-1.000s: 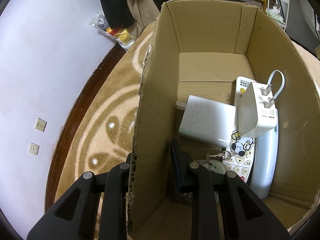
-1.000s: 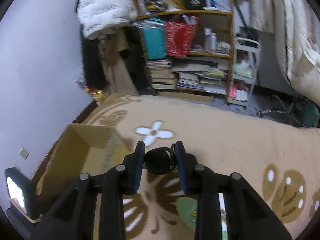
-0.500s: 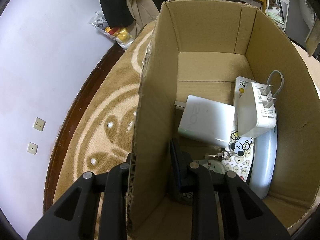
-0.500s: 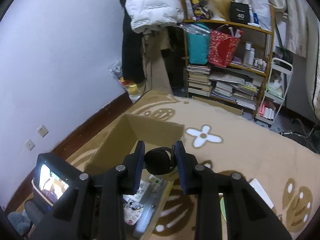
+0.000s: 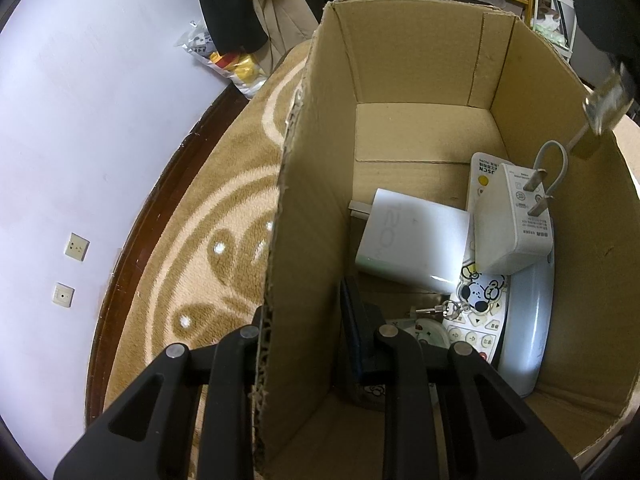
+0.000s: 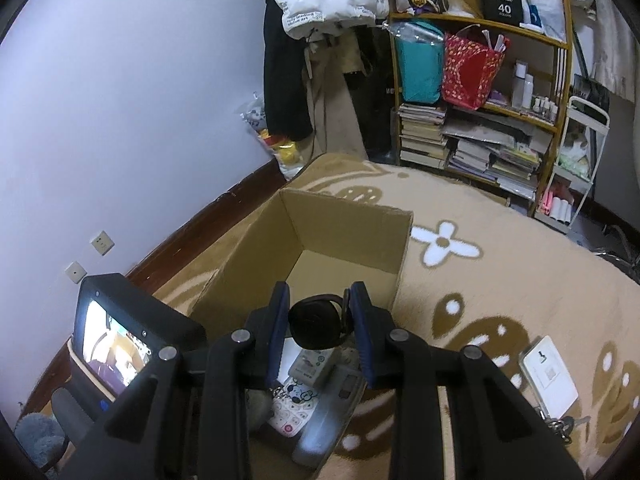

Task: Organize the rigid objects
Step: 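Carry the car key over the box, then open the right gripper to drop the car key into the box, then move the right gripper to the yellow oval board on the rug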

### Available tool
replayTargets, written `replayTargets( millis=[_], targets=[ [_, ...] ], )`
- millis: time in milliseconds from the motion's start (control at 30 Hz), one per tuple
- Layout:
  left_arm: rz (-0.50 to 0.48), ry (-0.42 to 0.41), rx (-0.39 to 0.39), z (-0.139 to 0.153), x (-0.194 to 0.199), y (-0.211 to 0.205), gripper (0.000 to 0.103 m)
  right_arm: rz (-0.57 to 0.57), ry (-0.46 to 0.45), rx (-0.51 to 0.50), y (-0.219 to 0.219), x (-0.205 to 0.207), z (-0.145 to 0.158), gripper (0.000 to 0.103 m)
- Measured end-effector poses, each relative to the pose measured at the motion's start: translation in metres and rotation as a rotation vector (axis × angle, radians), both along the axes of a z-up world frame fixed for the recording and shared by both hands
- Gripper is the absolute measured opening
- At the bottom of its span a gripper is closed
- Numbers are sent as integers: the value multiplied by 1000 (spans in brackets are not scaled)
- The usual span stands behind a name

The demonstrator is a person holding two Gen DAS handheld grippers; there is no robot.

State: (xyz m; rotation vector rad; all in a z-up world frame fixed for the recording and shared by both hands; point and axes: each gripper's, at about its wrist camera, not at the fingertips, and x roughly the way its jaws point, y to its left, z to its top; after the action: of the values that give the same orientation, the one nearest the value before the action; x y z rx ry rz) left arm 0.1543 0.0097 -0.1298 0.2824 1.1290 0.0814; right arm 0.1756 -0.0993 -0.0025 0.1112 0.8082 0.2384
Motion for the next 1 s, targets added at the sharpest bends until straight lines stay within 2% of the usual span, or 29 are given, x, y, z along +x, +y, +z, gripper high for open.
replayTargets(
  millis=[200, 267, 333, 400, 467, 633, 700, 800, 1000],
  targets=[
    [1, -2, 2, 0, -1, 1, 23, -19, -3, -54, 0, 3, 3, 35],
    [4, -4, 5, 0, -1, 1, 23, -35, -1, -45, -6, 3, 4, 55],
    [3, -3, 5, 0, -1, 1, 23, -53, 0, -34, -13, 2, 5, 66],
    [4, -4, 4, 0, -1, 2, 23, -77, 7, -36, -21, 1, 4, 70],
    [4, -4, 5, 0, -1, 2, 23, -117, 20, -49, -32, 1, 1, 80],
    [4, -2, 3, 0, -1, 3, 23, -187, 58, -38, -57, -2, -9, 92],
    [3, -3, 4, 0, -1, 3, 23, -224, 70, -48, -67, -5, -14, 94],
    [4, -2, 3, 0, -1, 3, 23, -280, 85, -72, -82, -9, -22, 103],
    [3, -2, 2, 0, -1, 3, 23, -321, 129, -72, -104, -13, -41, 103]
  ],
)
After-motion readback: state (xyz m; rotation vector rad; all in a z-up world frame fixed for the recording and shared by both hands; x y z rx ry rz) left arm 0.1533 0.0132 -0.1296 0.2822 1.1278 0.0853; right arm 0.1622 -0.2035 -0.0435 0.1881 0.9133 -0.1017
